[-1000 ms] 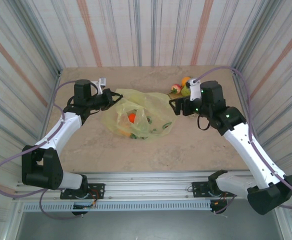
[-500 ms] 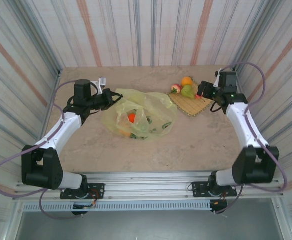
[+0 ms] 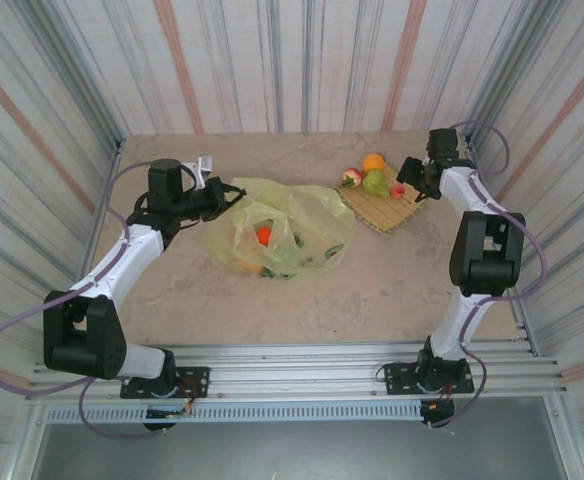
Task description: Place the fruits into the plastic bag
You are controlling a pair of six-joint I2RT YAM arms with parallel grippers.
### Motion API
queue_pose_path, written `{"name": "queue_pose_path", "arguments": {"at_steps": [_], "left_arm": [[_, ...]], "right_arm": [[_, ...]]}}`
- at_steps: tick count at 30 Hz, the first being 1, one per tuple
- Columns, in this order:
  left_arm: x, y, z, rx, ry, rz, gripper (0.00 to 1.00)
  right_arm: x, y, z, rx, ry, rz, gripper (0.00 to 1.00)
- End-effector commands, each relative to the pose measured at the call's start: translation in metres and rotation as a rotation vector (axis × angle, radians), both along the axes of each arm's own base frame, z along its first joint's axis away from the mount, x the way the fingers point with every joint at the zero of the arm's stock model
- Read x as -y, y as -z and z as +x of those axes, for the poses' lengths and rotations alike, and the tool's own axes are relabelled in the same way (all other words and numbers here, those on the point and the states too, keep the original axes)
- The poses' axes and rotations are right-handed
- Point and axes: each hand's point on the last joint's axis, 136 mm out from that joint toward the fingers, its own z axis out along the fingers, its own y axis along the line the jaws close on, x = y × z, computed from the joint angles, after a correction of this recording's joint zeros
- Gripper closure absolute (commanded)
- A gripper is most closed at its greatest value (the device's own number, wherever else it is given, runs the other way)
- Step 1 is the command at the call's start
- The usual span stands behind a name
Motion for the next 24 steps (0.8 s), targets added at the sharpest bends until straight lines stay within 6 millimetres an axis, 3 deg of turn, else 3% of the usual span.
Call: {"name": "queue_pose_path", "arguments": {"at_steps": [1,12,24], "left_arm": [[-0.002,-0.014,-0.006,0.039,0.012,-0.019,1.00],[-0.002,-0.015,-0.006,0.036,0.012,-0.023,1.00],[-0.003,-0.016,-0.007,0.038,0.011,-0.026,1.00]], "right_arm": [[0.002,0.012,0.005,-0.055,0.002,-0.001,0.23],[-0.006,0.051,0.017,-0.154,-0.049,0.028,0.31],[-0.016,0.068,0.022,-0.186,-0.090,0.071,0.37]]}}
